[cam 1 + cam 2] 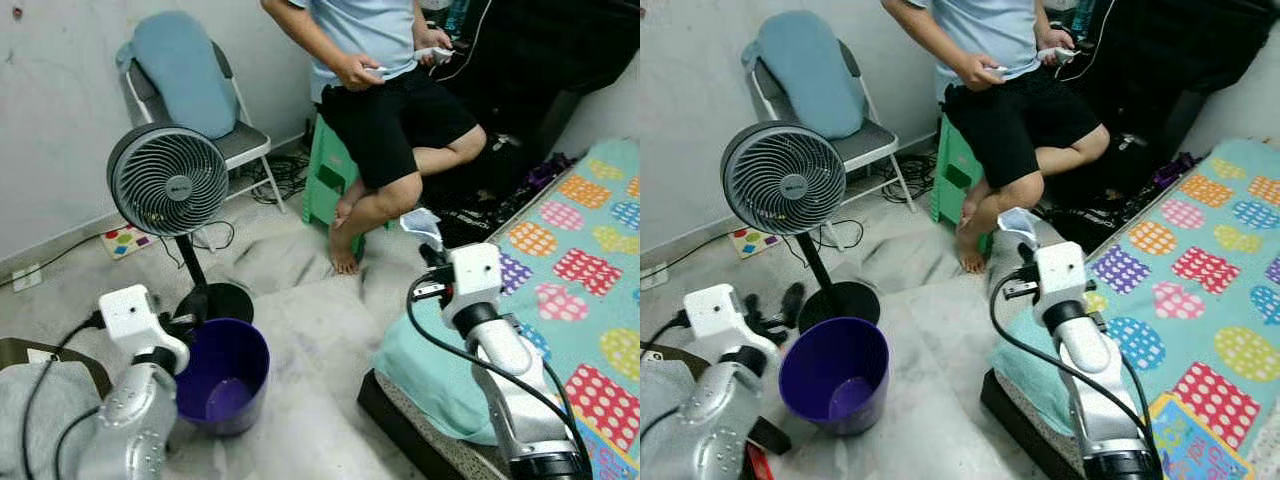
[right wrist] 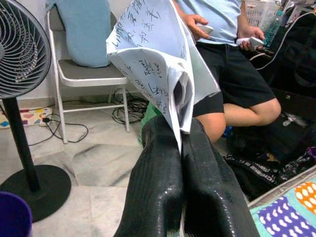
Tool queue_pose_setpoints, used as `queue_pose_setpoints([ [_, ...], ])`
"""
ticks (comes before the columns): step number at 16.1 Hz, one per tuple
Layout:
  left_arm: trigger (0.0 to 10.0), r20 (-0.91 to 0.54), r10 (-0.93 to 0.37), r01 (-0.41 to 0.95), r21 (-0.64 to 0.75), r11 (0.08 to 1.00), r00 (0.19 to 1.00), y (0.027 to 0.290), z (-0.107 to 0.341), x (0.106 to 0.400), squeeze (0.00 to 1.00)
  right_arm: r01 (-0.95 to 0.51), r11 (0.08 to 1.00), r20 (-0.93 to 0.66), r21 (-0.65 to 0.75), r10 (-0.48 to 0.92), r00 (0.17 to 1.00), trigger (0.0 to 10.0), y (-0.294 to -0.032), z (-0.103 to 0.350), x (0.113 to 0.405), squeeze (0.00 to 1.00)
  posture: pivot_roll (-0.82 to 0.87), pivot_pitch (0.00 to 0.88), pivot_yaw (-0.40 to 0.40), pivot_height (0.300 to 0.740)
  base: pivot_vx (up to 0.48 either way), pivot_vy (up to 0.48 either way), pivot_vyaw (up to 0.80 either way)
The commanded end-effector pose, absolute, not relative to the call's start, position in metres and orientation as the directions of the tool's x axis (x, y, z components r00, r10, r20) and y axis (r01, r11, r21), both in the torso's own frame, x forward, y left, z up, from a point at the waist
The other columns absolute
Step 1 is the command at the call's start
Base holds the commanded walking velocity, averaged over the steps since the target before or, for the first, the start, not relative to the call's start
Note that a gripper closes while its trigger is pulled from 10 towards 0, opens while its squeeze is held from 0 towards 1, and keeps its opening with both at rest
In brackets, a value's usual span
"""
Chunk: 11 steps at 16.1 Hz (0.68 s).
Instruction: Clean up the room
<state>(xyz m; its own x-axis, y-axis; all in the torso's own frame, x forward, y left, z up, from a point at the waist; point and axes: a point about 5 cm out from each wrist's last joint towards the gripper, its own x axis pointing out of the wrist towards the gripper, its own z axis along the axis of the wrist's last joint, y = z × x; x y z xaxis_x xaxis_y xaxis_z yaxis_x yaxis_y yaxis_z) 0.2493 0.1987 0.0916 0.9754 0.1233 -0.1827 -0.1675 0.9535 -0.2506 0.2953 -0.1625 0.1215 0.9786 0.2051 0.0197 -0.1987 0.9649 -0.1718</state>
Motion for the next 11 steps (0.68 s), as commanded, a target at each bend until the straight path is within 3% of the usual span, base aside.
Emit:
queue_pose_setpoints([
  [1, 10.0, -0.196, 0.133, -0.18, -0.248, 0.952, 0.972, 0.2, 0.09, 0.252, 0.0, -0.197, 0.963, 0.035, -0.184, 0.207, 0.978, 10.0, -0.161, 0.125, 0.298, 0.0, -0.05, 0.018, -0.016, 0.74, 0.0, 0.0, 0.0],
  [8, 10.0, -0.161, 0.069, -0.114, -0.293, 0.949, 0.985, 0.188, 0.094, 0.254, 0.0, -0.218, 0.956, 0.04, -0.197, 0.23, 0.972, 10.0, -0.16, 0.126, 0.298, 0.0, -0.06, 0.006, -0.017, 0.74, 0.0, 0.0, 0.0],
  [11, 10.0, -0.147, 0.059, -0.102, -0.3, 0.949, 0.987, 0.187, 0.096, 0.255, 0.0, -0.237, 0.952, 0.044, -0.196, 0.25, 0.967, 10.0, -0.157, 0.126, 0.298, 0.0, -0.06, 0.007, -0.016, 0.74, 0.0, 0.0, 0.68],
])
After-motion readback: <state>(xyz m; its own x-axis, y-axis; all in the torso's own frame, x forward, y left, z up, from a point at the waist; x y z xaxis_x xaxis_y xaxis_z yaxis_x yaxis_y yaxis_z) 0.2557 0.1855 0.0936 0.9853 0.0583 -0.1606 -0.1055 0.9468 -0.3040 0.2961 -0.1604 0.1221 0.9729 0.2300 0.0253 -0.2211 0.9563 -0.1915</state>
